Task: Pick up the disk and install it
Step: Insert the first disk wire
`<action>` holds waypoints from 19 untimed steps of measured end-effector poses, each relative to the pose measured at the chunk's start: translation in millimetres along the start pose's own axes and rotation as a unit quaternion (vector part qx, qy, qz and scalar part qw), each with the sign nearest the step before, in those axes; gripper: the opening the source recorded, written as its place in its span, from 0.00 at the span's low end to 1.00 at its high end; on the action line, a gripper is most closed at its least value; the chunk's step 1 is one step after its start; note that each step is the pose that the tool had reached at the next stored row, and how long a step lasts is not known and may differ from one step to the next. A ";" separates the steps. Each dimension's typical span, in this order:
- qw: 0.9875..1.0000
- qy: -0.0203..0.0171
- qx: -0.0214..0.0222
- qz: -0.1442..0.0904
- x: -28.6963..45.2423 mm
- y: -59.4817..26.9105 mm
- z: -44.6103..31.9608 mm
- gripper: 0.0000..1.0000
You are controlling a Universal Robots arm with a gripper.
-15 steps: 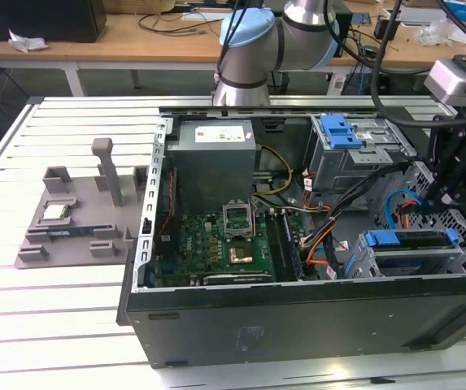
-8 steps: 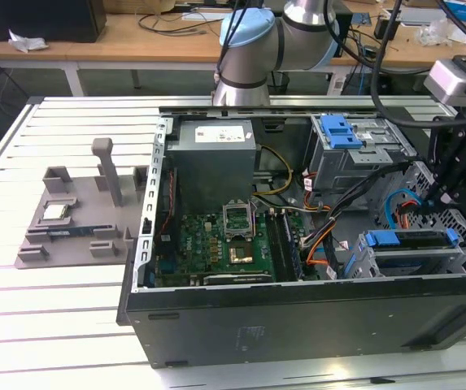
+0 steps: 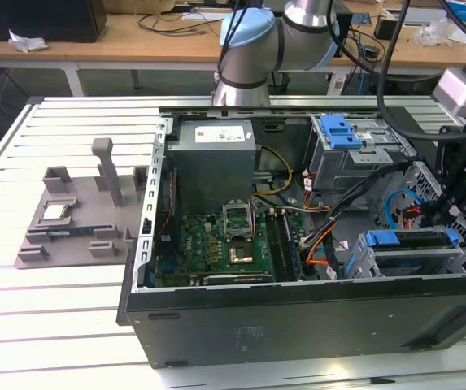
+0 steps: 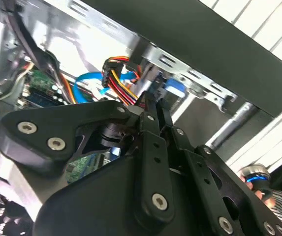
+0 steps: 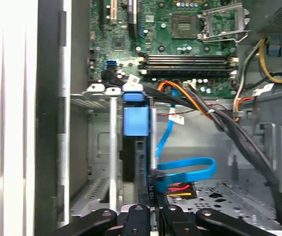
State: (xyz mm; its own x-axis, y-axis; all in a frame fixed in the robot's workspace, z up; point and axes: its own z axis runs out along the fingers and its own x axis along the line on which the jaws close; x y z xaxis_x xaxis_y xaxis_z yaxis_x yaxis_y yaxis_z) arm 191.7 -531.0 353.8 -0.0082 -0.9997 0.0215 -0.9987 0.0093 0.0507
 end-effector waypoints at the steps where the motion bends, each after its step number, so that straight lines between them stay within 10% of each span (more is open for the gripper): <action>1: 1.000 0.001 0.000 0.000 0.9 0.0 0.1 0.17; 19: 1.000 0.001 0.000 -0.001 0.0 -1.0 12.2 0.17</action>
State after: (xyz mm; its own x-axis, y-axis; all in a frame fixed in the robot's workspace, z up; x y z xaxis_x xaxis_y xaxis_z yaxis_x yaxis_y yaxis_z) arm 192.1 -531.2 341.5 -0.0055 -0.9997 0.0237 -0.9987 0.0067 0.0510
